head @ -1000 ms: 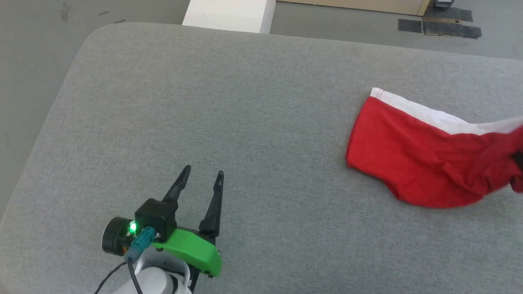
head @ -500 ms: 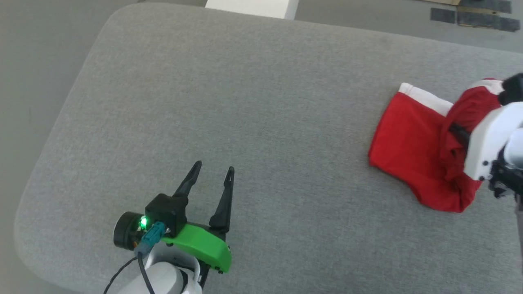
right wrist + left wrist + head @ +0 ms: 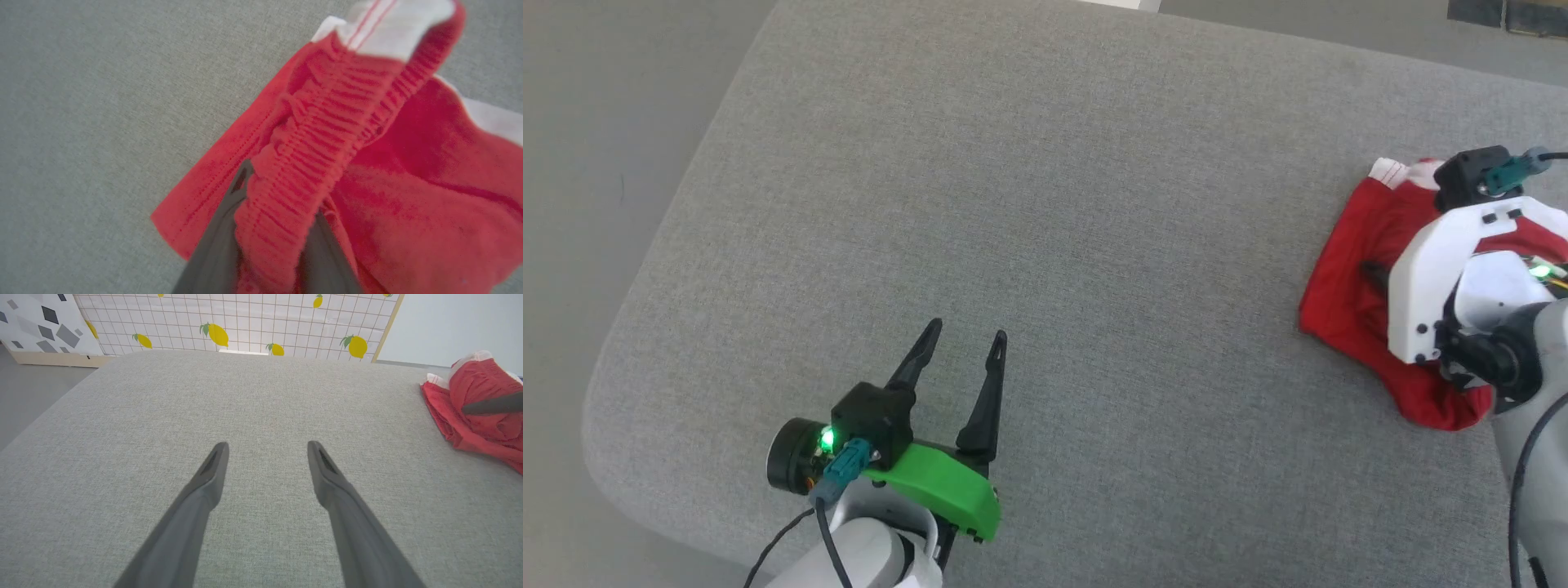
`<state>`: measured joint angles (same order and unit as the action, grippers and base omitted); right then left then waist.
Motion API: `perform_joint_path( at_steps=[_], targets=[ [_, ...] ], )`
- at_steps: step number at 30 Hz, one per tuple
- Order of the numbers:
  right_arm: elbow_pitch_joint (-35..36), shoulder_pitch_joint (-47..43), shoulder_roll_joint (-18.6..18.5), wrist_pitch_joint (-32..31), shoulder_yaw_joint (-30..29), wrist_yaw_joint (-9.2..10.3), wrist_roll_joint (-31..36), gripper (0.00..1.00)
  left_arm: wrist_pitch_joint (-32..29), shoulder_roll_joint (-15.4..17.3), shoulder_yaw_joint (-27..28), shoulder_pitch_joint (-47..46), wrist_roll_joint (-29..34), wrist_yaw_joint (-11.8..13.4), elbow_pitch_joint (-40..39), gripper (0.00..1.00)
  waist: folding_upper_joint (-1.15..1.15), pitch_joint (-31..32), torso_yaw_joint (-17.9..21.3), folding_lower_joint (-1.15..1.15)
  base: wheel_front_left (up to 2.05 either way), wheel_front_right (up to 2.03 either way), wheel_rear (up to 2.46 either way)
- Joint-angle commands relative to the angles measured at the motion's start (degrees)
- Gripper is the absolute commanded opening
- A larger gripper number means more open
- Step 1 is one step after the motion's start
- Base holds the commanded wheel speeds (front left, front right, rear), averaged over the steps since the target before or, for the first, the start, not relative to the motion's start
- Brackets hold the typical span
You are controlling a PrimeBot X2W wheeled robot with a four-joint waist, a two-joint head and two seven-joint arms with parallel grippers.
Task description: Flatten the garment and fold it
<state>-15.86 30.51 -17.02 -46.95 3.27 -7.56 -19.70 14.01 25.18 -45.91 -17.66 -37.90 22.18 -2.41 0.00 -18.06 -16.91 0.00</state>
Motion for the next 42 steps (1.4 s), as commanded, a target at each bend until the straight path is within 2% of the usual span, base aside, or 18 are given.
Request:
perform_joint_path(
  at_steps=[1, 7, 11, 15, 19, 23, 26, 29, 34, 42],
  targets=[
    [-0.2, 0.51, 0.27, 0.61, 0.5, 0.08, -0.23, 1.0, 0.45, -0.21, 0.09, -0.65, 0.15, -0.39, 0.24, 1.0, 0.0, 0.33, 0.14, 0.0, 0.0, 0.0, 0.0],
    [0.96, 0.61, 0.13, 3.97, 3.92, 0.08, -3.86, 1.0, 0.45, 0.04, 0.25, -0.47, -0.11, -0.56, 1.07, 1.0, 0.0, 2.35, 1.82, 0.0, 0.0, 0.0, 0.0],
    [2.78, 1.08, -1.22, 8.16, 6.39, 0.08, -6.84, 1.0, 0.17, 0.36, 0.4, -0.56, -0.46, -0.7, 1.43, 1.0, 0.0, 4.35, 3.34, 0.0, 0.0, 0.0, 0.0],
    [5.18, 1.6, -5.38, 16.27, 9.59, 0.08, -7.38, 1.0, -0.16, 0.65, 1.03, -0.67, -1.07, -0.42, 1.32, 1.0, 0.0, 6.56, 4.95, 0.0, 0.0, 0.0, 0.0],
    [6.43, 1.93, -10.89, 28.21, 12.44, 0.08, -5.12, 1.0, -0.34, 0.98, 2.24, -0.63, -2.03, 0.17, 1.12, 1.0, 0.0, 8.67, 6.55, 0.0, 0.0, 0.0, 0.0],
    [5.61, 0.72, -13.64, 37.59, 11.13, 0.08, -3.93, 1.0, -0.45, 1.51, 3.59, -0.35, -2.99, 0.88, 0.67, 1.0, 0.0, 10.16, 8.02, 0.0, 0.0, 0.0, 0.0],
    [5.18, -1.42, -14.48, 42.94, 7.88, 0.08, -3.06, 1.0, -0.54, 1.99, 4.67, -0.14, -3.72, 1.46, 0.17, 1.0, 0.0, 10.69, 9.09, 0.0, 0.0, 0.0, 0.0],
    [5.48, -4.71, -13.63, 46.59, 3.18, 0.08, -2.67, 1.0, -0.6, 2.54, 5.48, 0.21, -4.25, 1.9, -0.25, 1.0, 0.0, 11.0, 9.98, 0.0, 0.0, 0.0, 0.0],
    [8.99, -12.17, -9.47, 49.8, -4.72, 0.08, -1.25, 1.0, -0.59, 3.77, 6.87, 1.05, -5.05, 2.59, -0.9, 1.0, 0.0, 10.78, 11.52, 0.0, 0.0, 0.0, 0.0],
    [17.69, -24.26, 1.85, 50.87, -13.16, 0.08, 3.44, 1.0, -0.65, 5.38, 6.29, 2.79, -5.0, 2.09, -0.9, 1.0, 0.0, 10.94, 12.7, 0.0, 0.0, 0.0, 0.0]
  ],
)
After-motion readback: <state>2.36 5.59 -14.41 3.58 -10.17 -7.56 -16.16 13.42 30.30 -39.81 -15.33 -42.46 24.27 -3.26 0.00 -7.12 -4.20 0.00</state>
